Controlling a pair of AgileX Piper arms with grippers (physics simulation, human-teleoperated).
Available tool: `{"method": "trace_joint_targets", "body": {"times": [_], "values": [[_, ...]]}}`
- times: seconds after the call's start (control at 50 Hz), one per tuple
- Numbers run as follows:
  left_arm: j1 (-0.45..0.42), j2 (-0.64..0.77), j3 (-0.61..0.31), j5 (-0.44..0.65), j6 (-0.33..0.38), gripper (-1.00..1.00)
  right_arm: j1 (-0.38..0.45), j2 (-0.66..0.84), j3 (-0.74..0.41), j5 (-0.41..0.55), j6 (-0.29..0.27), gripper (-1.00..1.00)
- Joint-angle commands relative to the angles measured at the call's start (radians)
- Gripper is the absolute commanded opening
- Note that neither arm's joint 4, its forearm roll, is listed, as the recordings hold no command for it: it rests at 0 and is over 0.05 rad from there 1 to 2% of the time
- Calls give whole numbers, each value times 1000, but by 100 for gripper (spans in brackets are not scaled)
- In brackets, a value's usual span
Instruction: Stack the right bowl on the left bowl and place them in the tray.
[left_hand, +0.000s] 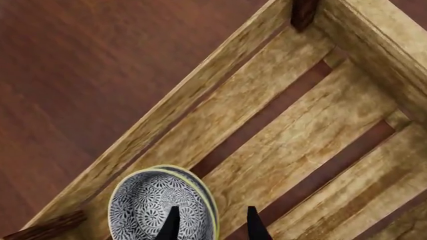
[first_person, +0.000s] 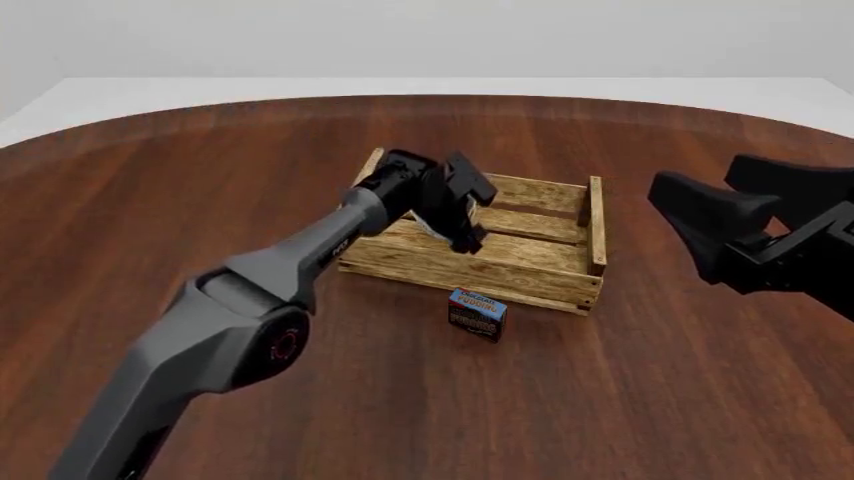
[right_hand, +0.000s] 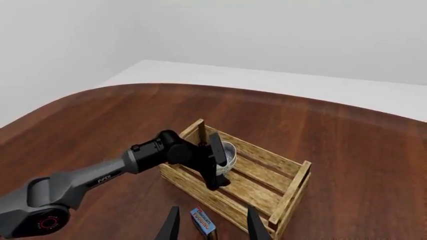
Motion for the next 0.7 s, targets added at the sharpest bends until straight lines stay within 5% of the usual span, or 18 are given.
{"method": "trace_joint_targets", "body": {"times": [0.02, 0.7], "values": [[13, 17, 33, -42, -68, 100, 8, -11, 2, 6, 2, 100], [-7, -294, 427, -237, -56, 100, 17, -17, -1, 14, -2, 100]]}}
